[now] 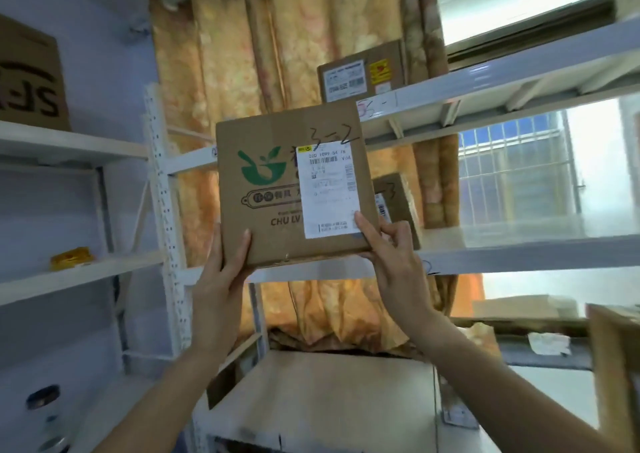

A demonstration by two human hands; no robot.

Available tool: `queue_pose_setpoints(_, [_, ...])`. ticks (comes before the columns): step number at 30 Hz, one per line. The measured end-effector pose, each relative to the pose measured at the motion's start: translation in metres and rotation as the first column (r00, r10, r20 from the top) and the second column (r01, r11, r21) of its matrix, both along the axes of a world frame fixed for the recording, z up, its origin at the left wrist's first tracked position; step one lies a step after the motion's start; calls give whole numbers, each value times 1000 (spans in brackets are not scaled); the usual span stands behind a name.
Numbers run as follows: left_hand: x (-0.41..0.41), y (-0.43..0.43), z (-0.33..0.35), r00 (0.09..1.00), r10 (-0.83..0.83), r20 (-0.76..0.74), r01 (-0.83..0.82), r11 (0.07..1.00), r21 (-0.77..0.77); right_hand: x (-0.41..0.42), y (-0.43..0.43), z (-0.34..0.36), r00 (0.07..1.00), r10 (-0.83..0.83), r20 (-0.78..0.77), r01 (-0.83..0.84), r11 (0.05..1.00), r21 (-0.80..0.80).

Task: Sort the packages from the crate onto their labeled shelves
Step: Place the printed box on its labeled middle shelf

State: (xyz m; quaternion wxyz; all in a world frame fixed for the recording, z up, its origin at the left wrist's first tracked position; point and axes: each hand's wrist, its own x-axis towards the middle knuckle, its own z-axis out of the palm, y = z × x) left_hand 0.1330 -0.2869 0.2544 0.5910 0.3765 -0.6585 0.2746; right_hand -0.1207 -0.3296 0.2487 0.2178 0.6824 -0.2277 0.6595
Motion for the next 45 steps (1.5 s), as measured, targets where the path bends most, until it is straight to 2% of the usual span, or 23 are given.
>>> queue_pose_setpoints(3, [-39, -23, 13, 996, -93, -16, 92, 995, -26, -37, -16, 12, 998, -43, -51, 44, 999, 23])
queue_pose_setpoints(7, [-70, -44, 21, 996, -93, -19, 92, 995, -49, -60, -40, 29, 996, -12, -87, 16, 999, 40])
queue_pose_setpoints(13, [-54, -69, 0, 996, 82, -47, -85, 995, -62, -46, -82, 20, 985, 45, -169, -38, 998, 42])
queue_pose_setpoints(20, [-17, -86, -18, 970, 219, -107, -220, 975, 3, 2, -118, 3, 976, 152, -156, -142, 987, 75])
queue_pose_setpoints(25, [24, -119, -21, 967, 203, -155, -195, 979, 64, 38, -150, -4, 972, 155, -178, -148, 988, 49])
queue_pose_setpoints(32, [66, -176, -10, 975, 132, -180, -129, 991, 28, 77, -170, 7, 992, 19, -125, -26, 998, -59])
queue_pose_setpoints(34, [81, -192, -8, 972, 124, -201, -120, 992, 32, 90, -182, 8, 988, 31, -152, -45, 995, -88])
queue_pose_setpoints(36, [93, -206, -6, 973, 119, -198, -117, 993, 21, 105, -198, 8, 977, 83, -199, -90, 996, -25])
queue_pose_setpoints(38, [104, -218, -4, 976, 125, -181, -122, 992, 27, 118, -216, 10, 969, 61, -237, -60, 998, 13])
queue_pose_setpoints(43, [141, -252, -2, 968, 44, -249, -4, 987, 160, 152, -257, 14, 935, 8, -354, 30, 994, 101])
queue_pose_setpoints(45, [158, -266, -6, 960, 63, -274, -3, 977, 214, 165, -270, 10, 930, -2, -368, 60, 987, 147])
